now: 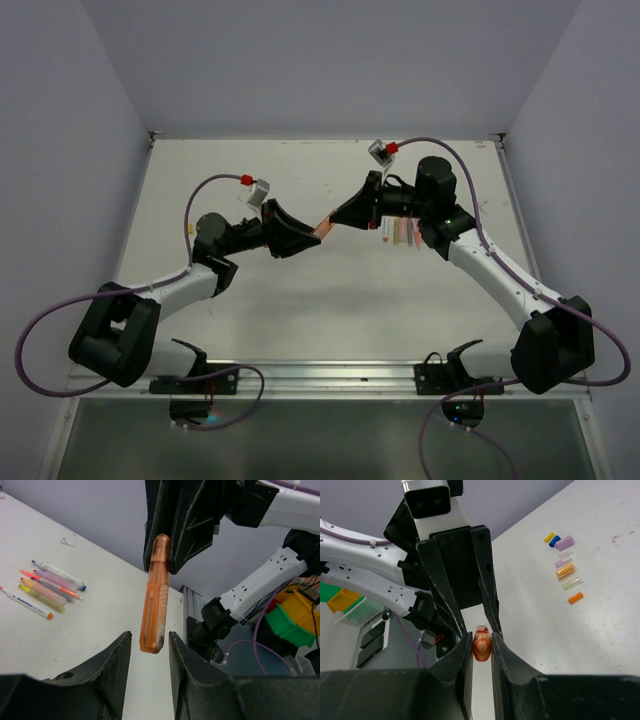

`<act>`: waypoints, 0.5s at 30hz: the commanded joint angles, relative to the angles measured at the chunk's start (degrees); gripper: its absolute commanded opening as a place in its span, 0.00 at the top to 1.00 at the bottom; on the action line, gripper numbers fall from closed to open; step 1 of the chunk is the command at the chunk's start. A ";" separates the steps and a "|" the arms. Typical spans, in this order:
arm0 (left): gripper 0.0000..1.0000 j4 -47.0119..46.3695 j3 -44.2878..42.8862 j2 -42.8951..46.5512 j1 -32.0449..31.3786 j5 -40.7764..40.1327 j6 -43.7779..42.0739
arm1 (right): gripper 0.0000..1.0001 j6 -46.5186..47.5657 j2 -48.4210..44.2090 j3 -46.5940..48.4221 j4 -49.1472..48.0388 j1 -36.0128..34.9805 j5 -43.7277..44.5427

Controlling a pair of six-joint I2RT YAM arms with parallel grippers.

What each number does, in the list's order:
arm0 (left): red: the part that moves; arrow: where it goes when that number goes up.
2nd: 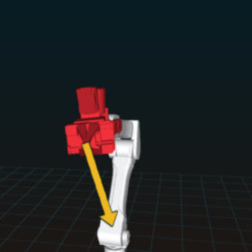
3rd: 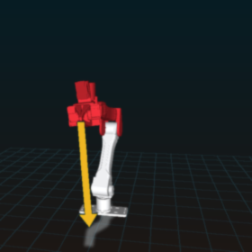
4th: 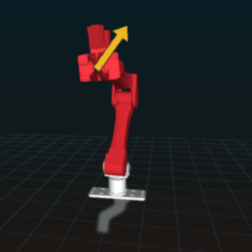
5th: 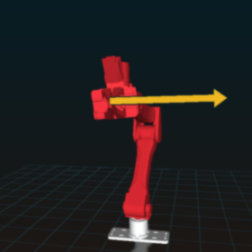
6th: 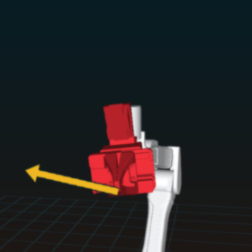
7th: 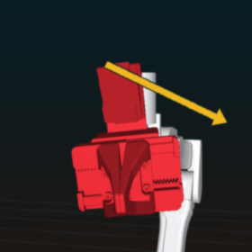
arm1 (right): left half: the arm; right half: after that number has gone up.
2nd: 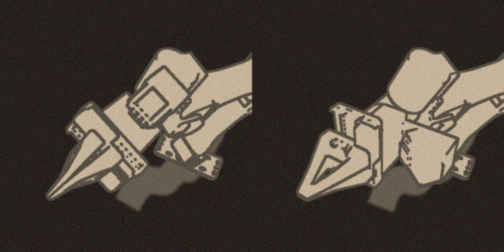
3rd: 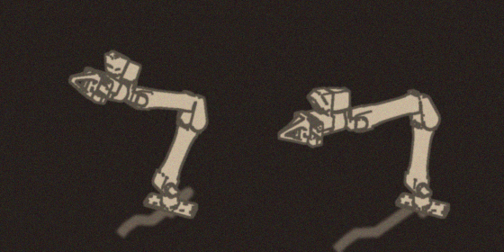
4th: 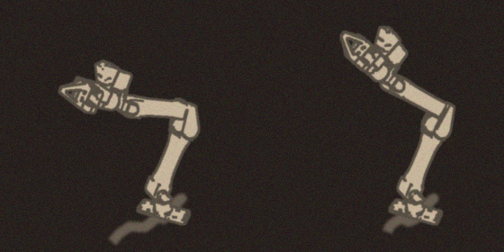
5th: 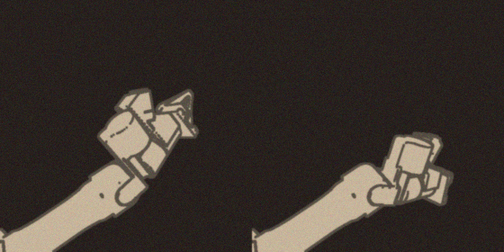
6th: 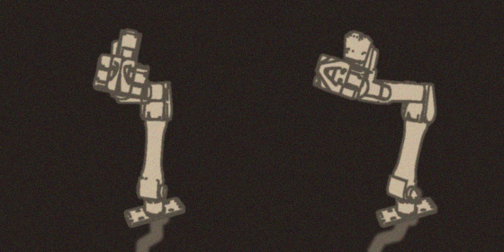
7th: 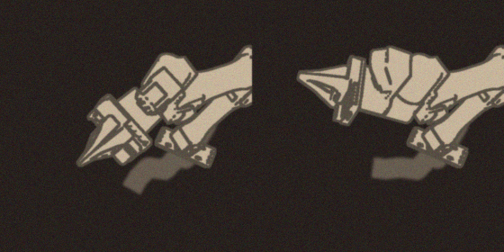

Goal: Open the pen caps

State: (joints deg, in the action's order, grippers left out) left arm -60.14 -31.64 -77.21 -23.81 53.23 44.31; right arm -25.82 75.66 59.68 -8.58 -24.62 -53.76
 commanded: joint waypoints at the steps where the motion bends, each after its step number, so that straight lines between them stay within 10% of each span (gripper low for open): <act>1: 0.61 -7.43 -1.41 -1.01 -0.36 -0.50 3.75 | 1.00 0.69 -2.09 0.17 -3.11 0.10 -1.96; 15: 0.93 -6.67 0.87 0.12 -0.36 -1.29 4.65 | 1.00 2.18 -3.85 0.08 -2.14 0.19 -0.03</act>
State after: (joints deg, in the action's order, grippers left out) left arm -67.00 -31.59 -79.13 -24.16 53.12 50.13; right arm -24.69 73.84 58.98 -8.60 -24.64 -53.65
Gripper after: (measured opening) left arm 0.226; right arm 0.200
